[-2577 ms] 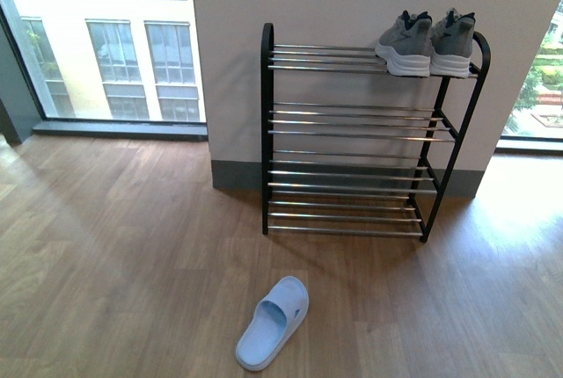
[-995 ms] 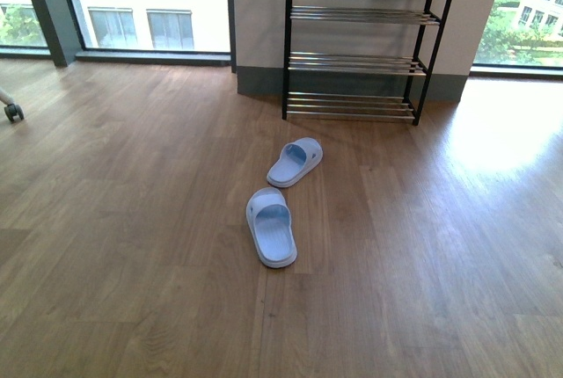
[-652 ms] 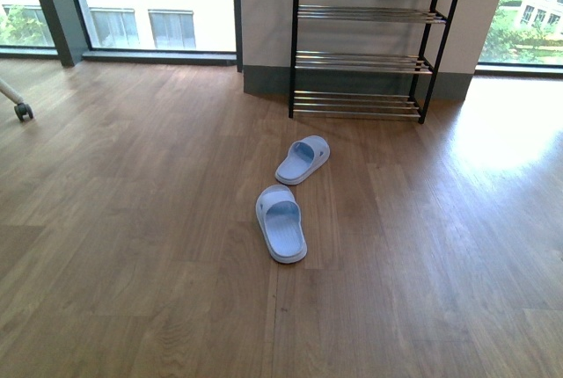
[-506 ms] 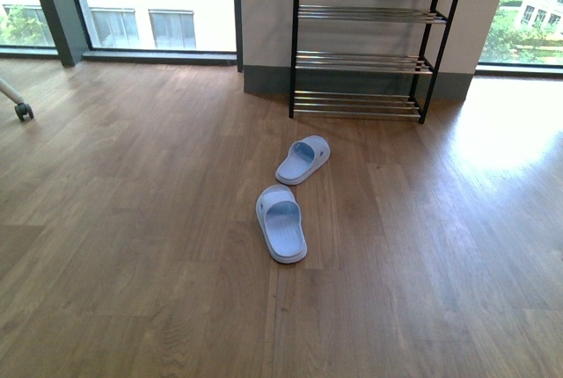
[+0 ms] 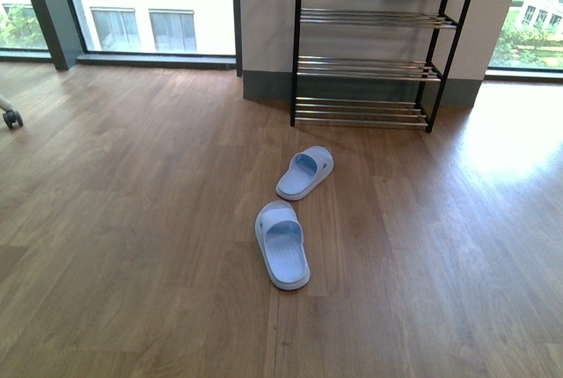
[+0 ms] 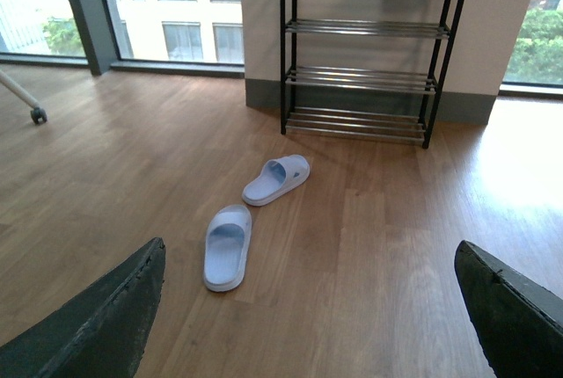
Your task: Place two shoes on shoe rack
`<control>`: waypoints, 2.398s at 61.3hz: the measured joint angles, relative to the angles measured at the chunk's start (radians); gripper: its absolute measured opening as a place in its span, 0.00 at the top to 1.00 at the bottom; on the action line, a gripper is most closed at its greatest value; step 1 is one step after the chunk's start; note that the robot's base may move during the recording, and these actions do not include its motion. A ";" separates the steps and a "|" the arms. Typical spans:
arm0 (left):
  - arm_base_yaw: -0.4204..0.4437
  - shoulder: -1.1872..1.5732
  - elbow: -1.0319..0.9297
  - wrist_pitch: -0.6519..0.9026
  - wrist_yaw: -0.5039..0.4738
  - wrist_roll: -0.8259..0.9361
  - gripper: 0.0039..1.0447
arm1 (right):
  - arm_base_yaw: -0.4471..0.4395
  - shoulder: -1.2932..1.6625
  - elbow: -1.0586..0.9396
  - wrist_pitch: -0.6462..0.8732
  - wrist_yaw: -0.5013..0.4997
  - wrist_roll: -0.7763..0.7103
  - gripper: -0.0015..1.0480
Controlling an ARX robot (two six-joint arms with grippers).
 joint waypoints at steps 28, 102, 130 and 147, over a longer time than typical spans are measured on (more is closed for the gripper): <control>0.000 0.000 0.000 0.000 0.000 0.000 0.09 | 0.000 0.000 0.000 0.000 0.000 0.000 0.09; -0.283 0.926 0.224 0.299 -0.044 -0.587 0.09 | 0.000 0.001 0.000 0.000 0.001 0.000 0.09; -0.416 2.000 0.769 0.196 0.046 -0.435 0.09 | 0.000 0.001 0.000 0.000 0.001 0.000 0.09; -0.444 2.255 0.950 0.099 0.127 -0.382 0.09 | 0.000 0.001 0.000 0.000 0.000 0.000 0.09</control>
